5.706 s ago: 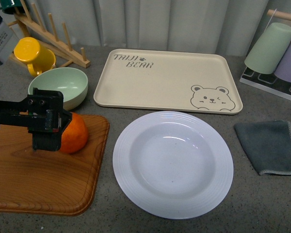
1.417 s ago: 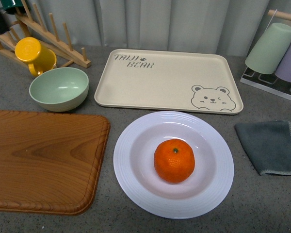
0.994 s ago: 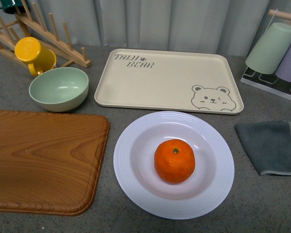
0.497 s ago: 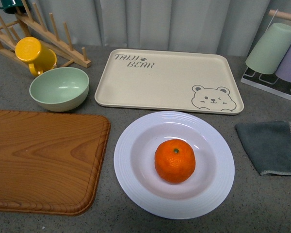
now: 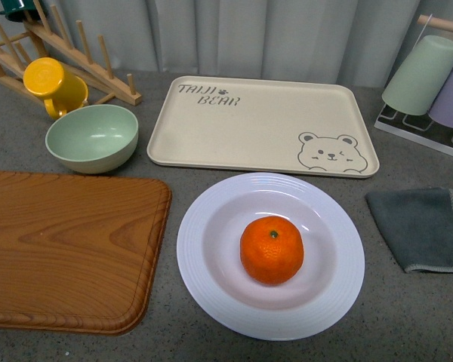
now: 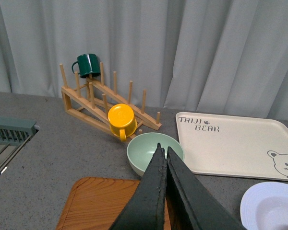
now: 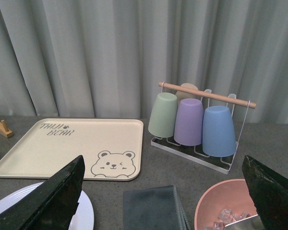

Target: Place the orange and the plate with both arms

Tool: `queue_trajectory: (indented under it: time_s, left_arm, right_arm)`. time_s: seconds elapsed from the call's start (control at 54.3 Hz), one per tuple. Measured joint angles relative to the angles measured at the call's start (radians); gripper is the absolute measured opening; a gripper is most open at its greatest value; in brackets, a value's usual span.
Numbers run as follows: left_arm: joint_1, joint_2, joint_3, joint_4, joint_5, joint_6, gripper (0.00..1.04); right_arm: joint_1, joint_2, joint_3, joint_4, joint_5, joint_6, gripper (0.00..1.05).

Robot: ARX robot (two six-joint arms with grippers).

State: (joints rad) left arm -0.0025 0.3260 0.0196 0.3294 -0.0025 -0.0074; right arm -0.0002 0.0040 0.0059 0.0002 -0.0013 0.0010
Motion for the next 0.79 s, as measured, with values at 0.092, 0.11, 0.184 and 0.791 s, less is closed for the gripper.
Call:
queue_trajectory:
  time_s: [0.092, 0.11, 0.184, 0.791]
  left_arm:
    - [0.0, -0.03, 0.0, -0.03, 0.0, 0.0, 0.04]
    - [0.0, -0.041, 0.0, -0.04, 0.0, 0.0, 0.04]
    - [0.0, -0.074, 0.0, -0.074, 0.0, 0.0, 0.04]
    - [0.0, -0.32, 0.0, -0.327, 0.003, 0.0, 0.13]
  right_arm:
    - [0.0, 0.0, 0.0, 0.0, 0.0, 0.0, 0.96]
    - [0.0, 0.0, 0.0, 0.0, 0.0, 0.0, 0.96]
    - [0.0, 0.0, 0.0, 0.0, 0.0, 0.0, 0.96]
    - [0.0, 0.0, 0.0, 0.0, 0.0, 0.0, 0.96]
